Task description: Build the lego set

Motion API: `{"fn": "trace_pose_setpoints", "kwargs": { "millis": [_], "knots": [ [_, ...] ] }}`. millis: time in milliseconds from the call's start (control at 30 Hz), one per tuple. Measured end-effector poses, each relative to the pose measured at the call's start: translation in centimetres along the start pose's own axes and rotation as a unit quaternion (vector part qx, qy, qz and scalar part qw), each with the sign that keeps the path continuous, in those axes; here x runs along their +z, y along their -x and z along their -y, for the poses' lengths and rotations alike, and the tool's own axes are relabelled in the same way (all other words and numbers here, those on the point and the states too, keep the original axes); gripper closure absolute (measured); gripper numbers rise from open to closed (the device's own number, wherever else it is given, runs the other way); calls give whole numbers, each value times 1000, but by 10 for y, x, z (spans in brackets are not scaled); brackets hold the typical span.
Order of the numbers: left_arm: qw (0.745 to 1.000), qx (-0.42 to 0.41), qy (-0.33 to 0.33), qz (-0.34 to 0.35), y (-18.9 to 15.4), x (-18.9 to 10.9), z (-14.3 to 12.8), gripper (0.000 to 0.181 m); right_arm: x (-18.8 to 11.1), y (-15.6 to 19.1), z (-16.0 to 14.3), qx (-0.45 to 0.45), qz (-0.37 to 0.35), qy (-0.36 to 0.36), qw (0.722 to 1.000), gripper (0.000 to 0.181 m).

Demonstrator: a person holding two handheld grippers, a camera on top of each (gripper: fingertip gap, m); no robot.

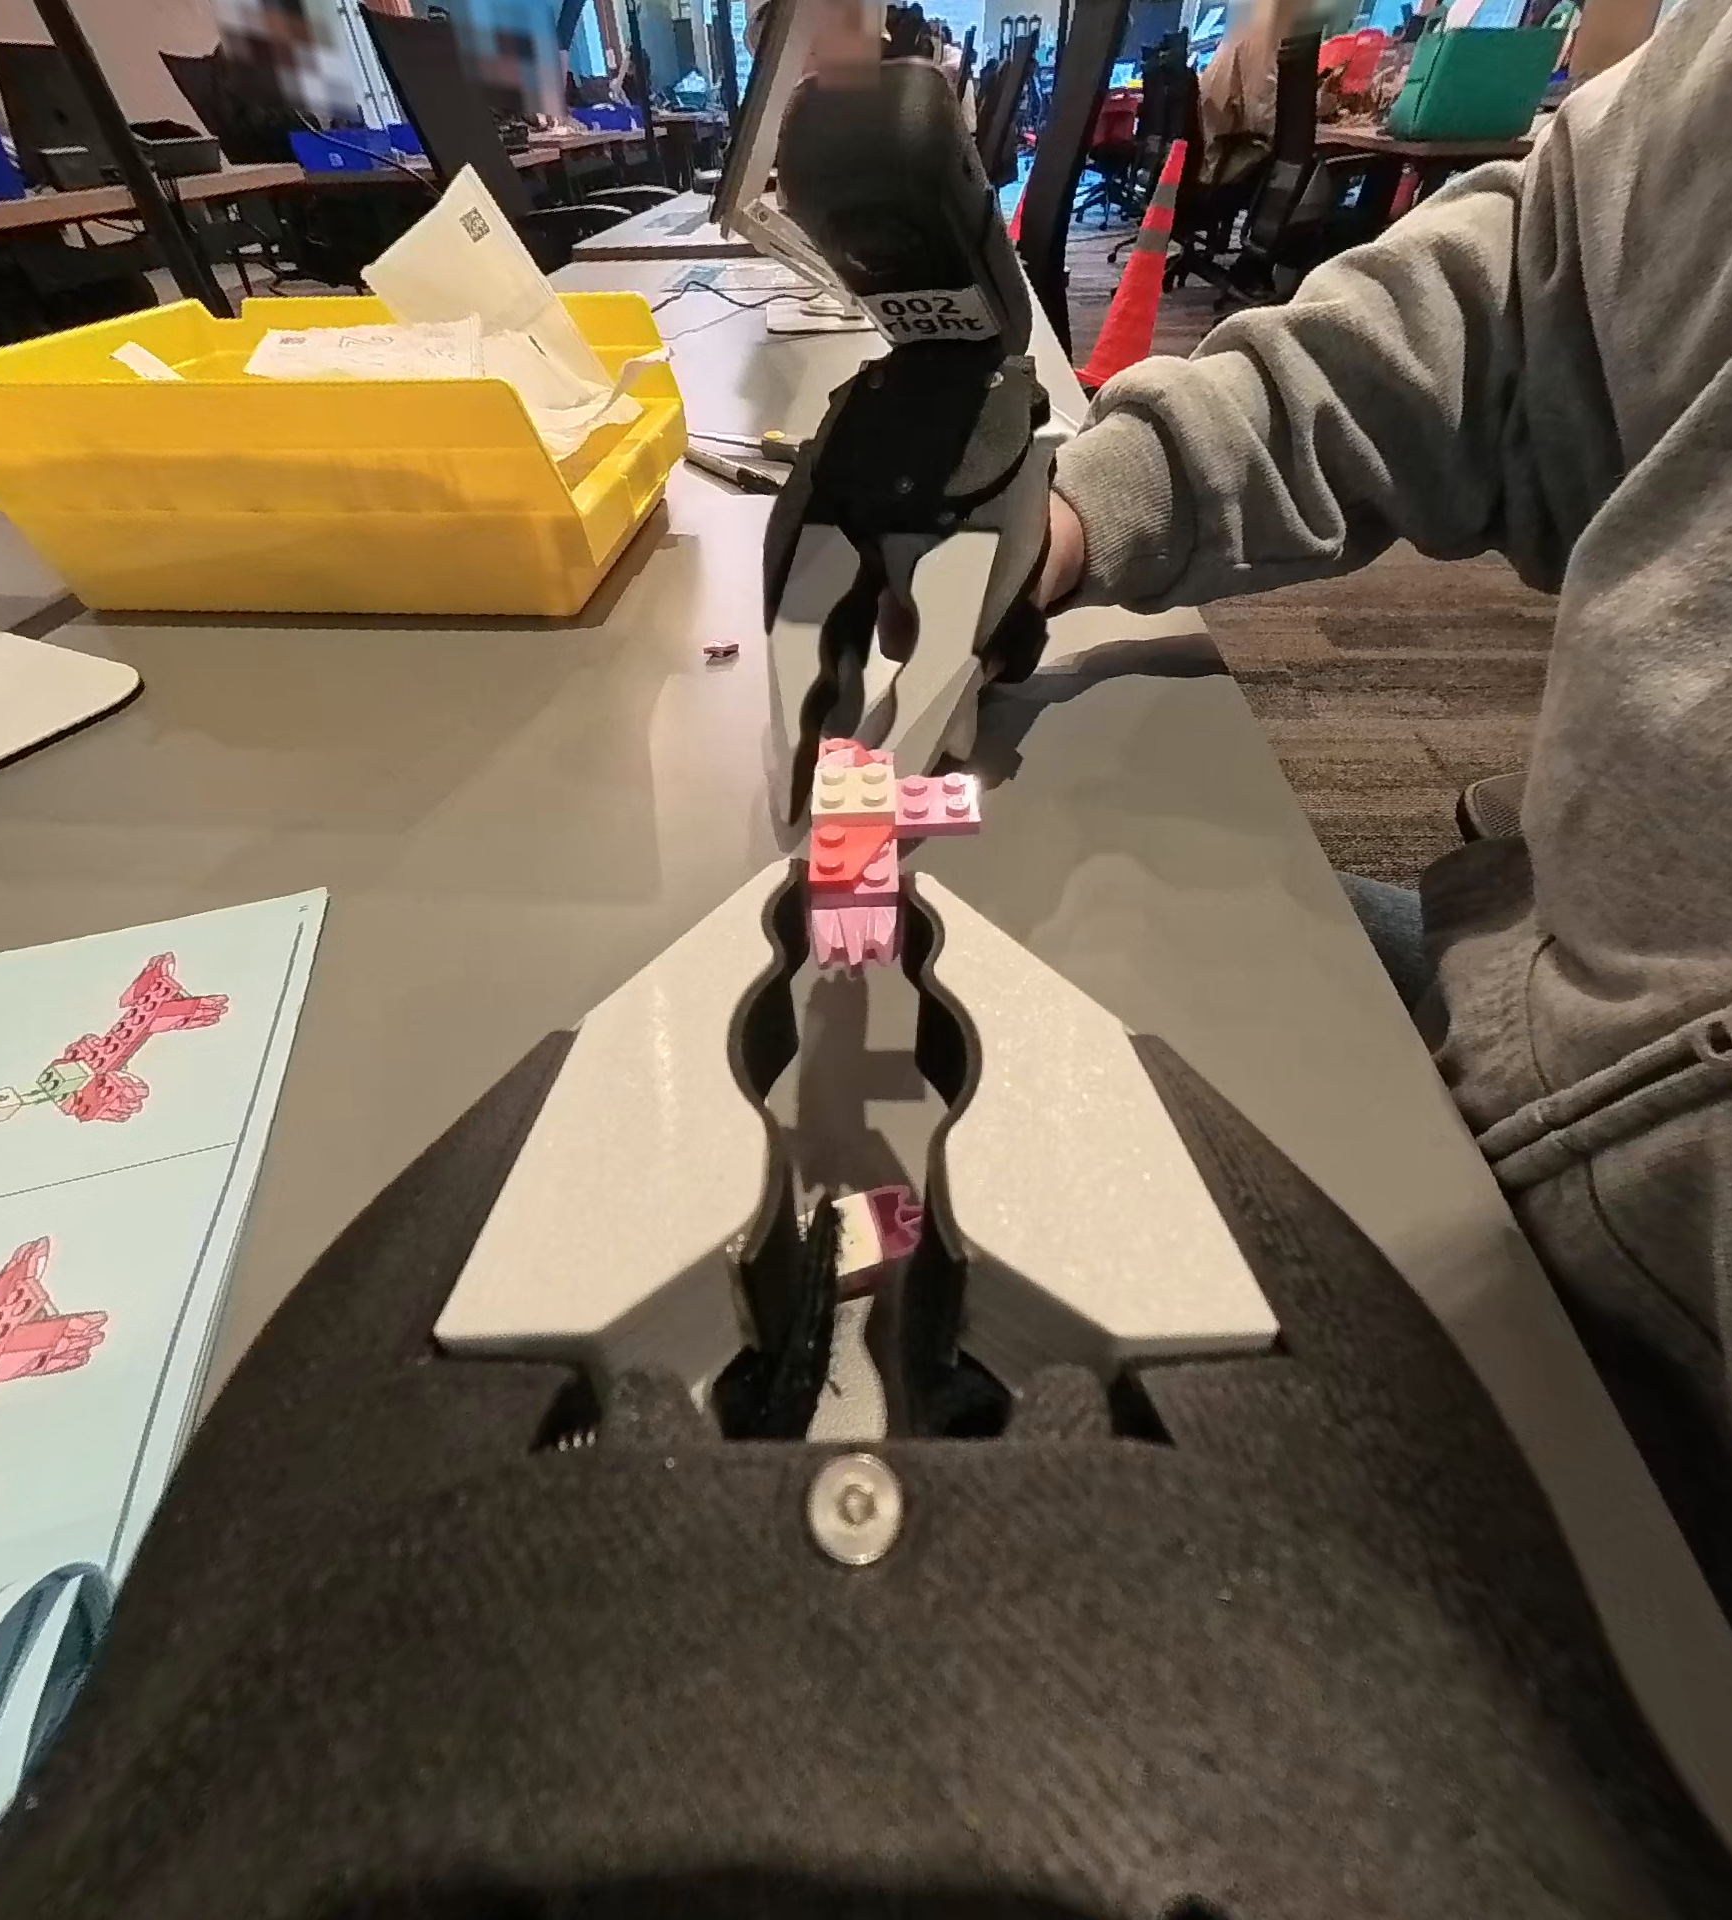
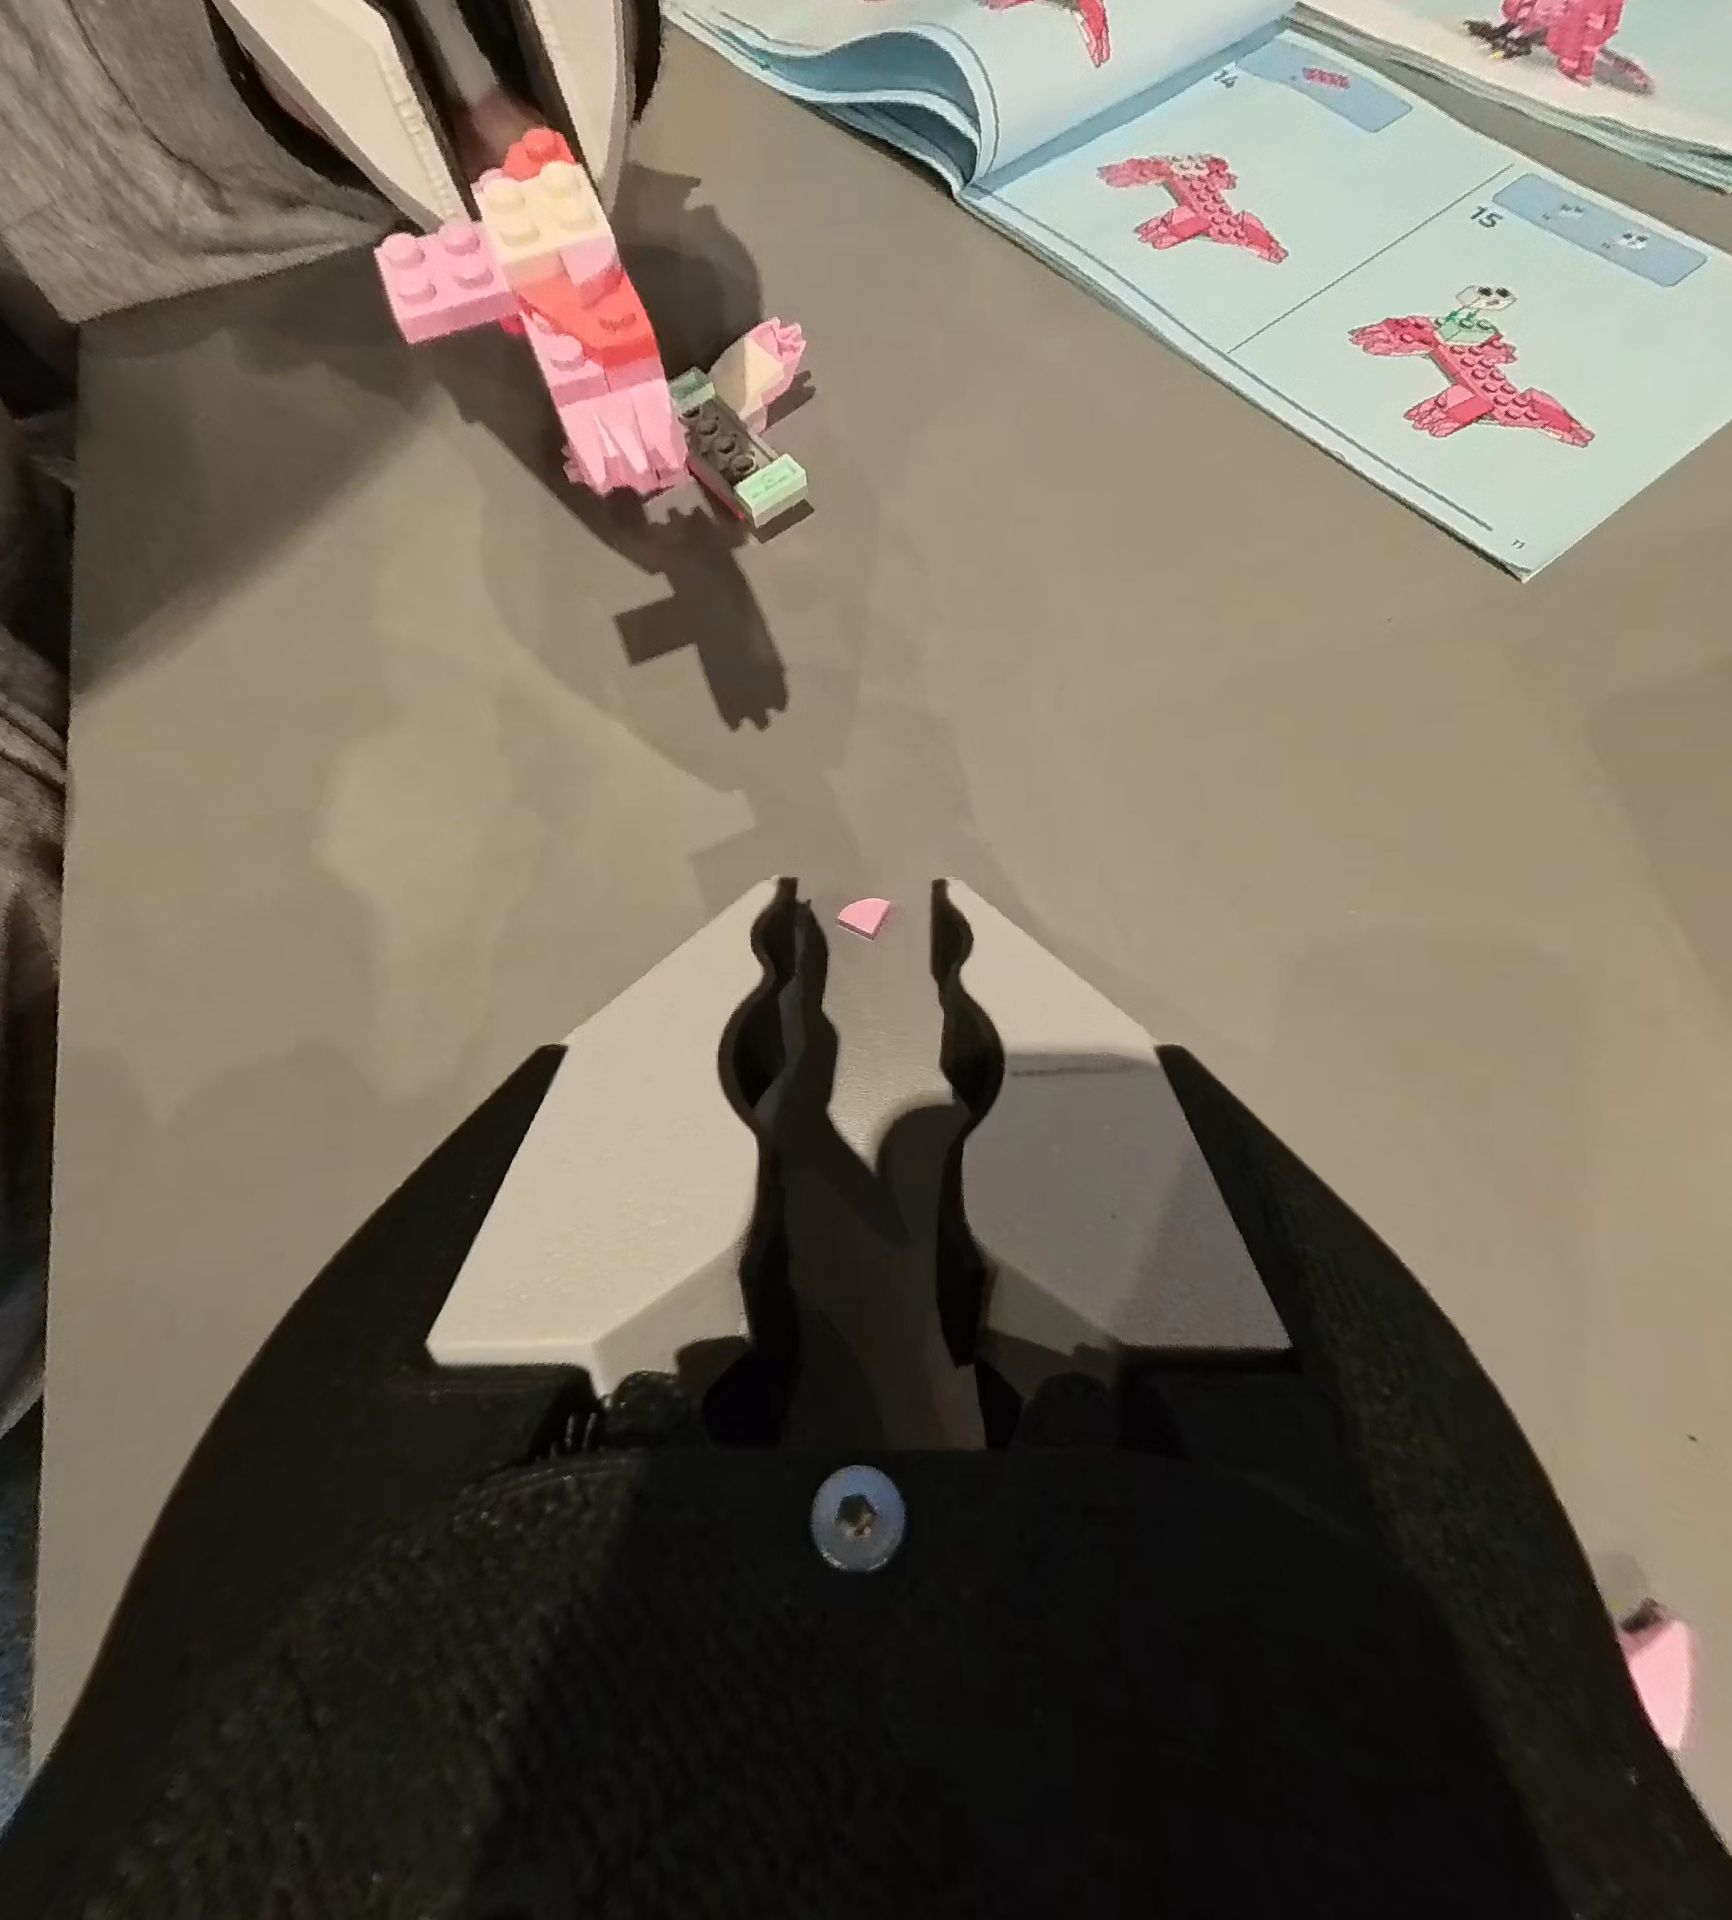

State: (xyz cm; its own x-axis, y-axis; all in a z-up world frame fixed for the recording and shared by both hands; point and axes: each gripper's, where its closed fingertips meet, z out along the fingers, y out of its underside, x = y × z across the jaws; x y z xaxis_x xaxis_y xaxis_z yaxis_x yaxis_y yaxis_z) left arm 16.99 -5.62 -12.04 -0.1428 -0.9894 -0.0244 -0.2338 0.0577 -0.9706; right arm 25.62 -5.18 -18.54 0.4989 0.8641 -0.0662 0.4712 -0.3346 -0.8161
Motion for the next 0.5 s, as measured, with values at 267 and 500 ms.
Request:
{"fn": "trace_pose_setpoints", "kwargs": {
  "millis": [267, 500],
  "knots": [
    [1000, 1, -6, 7, 2, -1, 2, 165, -7, 21, 61, -21, 11, -104, 994, 143],
    [999, 23, -26, -21, -13, 1, 8, 165, 2, 57, 95, -57, 82, -111, 989, 148]
  ]
}}
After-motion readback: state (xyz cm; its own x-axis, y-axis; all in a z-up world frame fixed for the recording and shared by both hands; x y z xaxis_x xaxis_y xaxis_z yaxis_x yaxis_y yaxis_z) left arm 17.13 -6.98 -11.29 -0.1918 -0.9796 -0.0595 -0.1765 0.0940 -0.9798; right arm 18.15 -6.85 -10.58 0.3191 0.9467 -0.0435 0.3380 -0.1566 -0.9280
